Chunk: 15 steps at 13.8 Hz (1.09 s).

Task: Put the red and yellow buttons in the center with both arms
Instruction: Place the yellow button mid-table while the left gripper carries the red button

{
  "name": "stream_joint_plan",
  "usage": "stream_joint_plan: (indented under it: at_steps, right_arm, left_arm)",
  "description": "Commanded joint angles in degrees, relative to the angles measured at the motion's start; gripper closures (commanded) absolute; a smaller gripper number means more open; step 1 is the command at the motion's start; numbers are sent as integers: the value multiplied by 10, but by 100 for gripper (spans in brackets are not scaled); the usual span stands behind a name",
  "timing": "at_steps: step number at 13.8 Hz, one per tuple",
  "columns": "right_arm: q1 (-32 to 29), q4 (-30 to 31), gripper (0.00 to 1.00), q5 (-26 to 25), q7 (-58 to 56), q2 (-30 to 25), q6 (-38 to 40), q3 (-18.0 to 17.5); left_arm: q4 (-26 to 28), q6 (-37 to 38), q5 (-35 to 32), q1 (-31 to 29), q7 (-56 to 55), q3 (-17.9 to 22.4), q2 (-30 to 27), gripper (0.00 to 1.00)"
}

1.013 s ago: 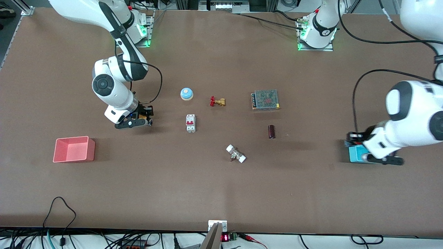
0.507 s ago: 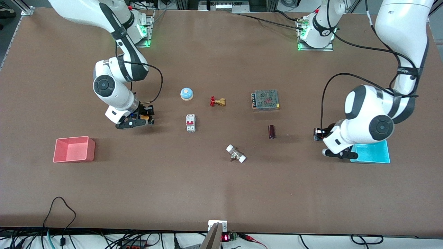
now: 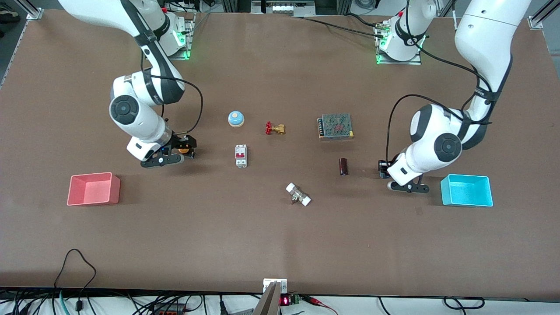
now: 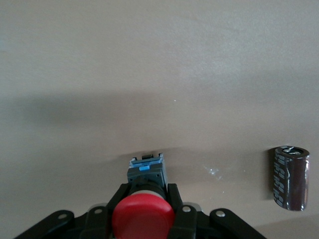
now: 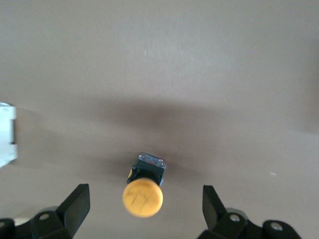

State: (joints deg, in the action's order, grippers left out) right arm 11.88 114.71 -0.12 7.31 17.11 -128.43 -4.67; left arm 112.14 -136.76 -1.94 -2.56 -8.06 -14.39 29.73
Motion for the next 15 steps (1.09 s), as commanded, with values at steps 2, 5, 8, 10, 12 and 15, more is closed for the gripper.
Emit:
stream_joint_plan:
  at_steps: [2,5,8,10,12,15]
  right_arm:
    - [-37,-148,0,48,-4,-19,174,2]
    - [-62,-214,0,49,-87,-29,270,34]
    - [-64,-261,0,42,-120,-54,308,76]
    - [-73,-281,0,27,-114,-63,318,82]
    - [-78,-275,0,14,-119,-91,331,82]
    - [-75,-275,0,14,-108,-110,416,78]
  left_arm:
    - [33,-32,3,-2,-6,1,-20,22]
    - [28,-30,2,-2,-2,1,-36,0]
    - [19,-25,2,-4,-2,1,-61,0]
    - [-18,25,3,-8,-2,1,-70,0]
    - [-89,118,2,-8,-6,1,-68,0]
    - [-199,219,-3,-7,-6,10,-58,0]
